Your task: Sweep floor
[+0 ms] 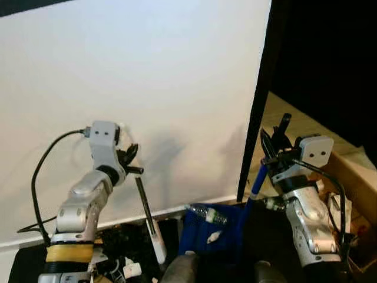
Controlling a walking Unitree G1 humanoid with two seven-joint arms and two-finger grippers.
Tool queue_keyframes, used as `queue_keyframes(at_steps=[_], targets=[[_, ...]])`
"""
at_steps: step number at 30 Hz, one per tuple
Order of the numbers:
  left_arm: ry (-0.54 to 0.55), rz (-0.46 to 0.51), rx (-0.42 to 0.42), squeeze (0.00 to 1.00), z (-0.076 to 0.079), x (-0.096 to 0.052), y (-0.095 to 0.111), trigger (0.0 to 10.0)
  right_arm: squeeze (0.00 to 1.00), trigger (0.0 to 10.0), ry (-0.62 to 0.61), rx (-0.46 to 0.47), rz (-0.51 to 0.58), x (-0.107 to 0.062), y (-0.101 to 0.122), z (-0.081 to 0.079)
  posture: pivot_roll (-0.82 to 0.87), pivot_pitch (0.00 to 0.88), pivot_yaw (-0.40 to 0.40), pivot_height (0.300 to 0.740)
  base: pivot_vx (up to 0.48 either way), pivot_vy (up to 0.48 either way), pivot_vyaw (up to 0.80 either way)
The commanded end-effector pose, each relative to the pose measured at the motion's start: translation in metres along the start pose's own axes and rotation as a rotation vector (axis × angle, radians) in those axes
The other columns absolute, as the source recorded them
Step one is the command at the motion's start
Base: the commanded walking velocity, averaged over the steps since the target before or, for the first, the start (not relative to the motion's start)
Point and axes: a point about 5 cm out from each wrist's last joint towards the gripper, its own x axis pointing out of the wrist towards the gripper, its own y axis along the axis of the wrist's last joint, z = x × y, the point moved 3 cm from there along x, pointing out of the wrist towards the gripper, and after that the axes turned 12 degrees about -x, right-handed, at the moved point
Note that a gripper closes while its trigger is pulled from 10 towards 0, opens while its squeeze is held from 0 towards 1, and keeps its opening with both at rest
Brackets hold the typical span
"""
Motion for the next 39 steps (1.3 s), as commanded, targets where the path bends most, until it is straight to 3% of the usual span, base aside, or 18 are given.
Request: queue_keyframes(at_steps=[1,6,16,24,39], targets=[[-0.004,0.038,0.021,0.00,0.003,-0.001,0.003,10.0,0.00,10.0,0.002,0.019,0.032,0.004,0.008,-0.001,0.15,0.095,0.095,0.740,0.000,0.000,0.00],[-0.004,0.050,-0.023,0.00,0.010,0.002,-0.002,10.0,0.00,10.0,-0.001,0.025,0.029,0.005,0.008,0.000,0.14,0.098,0.087,0.740,0.000,0.000,0.00],[-0.009,0.077,0.011,0.00,0.021,0.012,-0.006,10.0,0.00,10.0,-0.003,0.036,0.006,0.006,0.004,0.000,0.13,0.099,0.071,0.740,0.000,0.000,0.00],[-0.023,0.072,0.024,0.00,0.025,0.011,-0.008,10.0,0.00,10.0,-0.005,0.037,0.003,0.007,0.004,0.002,0.13,0.105,0.069,0.740,0.000,0.000,0.00],[-0.025,0.079,0.005,0.00,0.025,0.012,-0.009,10.0,0.00,10.0,-0.009,0.034,0.000,0.006,0.005,0.004,0.13,0.110,0.066,0.740,0.000,-0.385,0.00]])
